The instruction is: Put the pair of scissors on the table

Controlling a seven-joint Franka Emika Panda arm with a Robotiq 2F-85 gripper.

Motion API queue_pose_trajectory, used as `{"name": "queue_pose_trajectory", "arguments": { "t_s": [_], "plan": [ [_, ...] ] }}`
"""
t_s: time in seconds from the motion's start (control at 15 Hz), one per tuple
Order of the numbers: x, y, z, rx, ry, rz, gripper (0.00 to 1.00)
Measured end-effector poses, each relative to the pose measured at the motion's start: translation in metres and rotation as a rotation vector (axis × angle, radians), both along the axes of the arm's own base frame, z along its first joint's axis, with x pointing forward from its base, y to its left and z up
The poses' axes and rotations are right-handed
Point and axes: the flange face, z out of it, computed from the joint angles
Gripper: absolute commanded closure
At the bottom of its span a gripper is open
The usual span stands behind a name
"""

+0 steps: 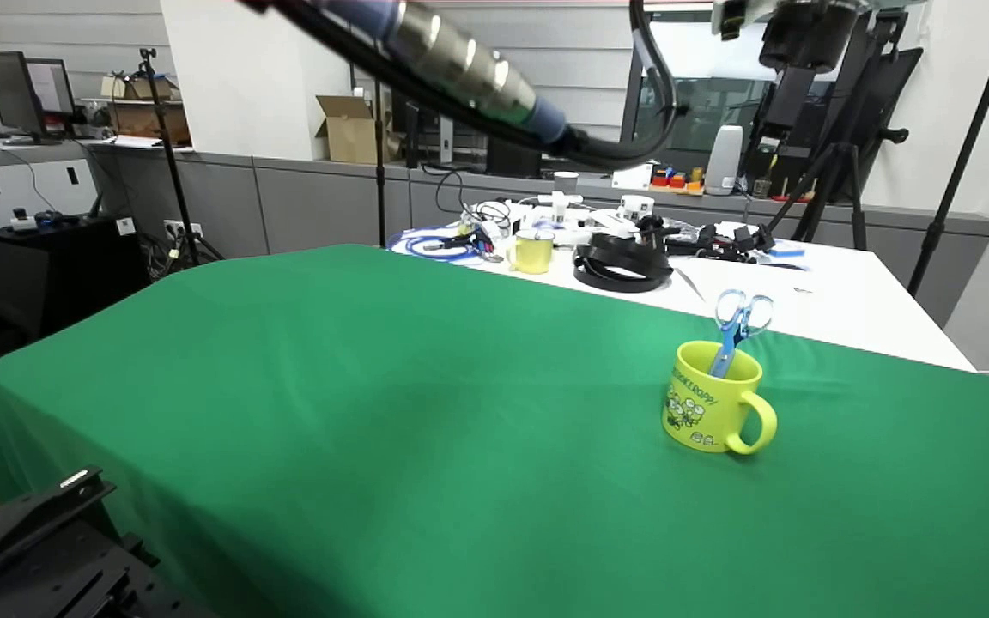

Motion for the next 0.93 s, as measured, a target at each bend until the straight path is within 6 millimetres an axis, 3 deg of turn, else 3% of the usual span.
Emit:
{"name": "queue_pose_trajectory", "arguments": {
  "t_s": [0.2,0.4,0.73,0.93],
  "plan": [
    [0.006,-0.002,-0.035,-0.014,0.065,-0.11,0.0],
    [-0.004,-0.02,-0.062,-0.016,0.159,-0.143,0.0],
    [-0.034,-0.056,-0.077,-0.01,0.303,-0.138,0.0],
    [-0.041,-0.067,-0.083,-0.004,0.332,-0.126,0.0]
  ]
}}
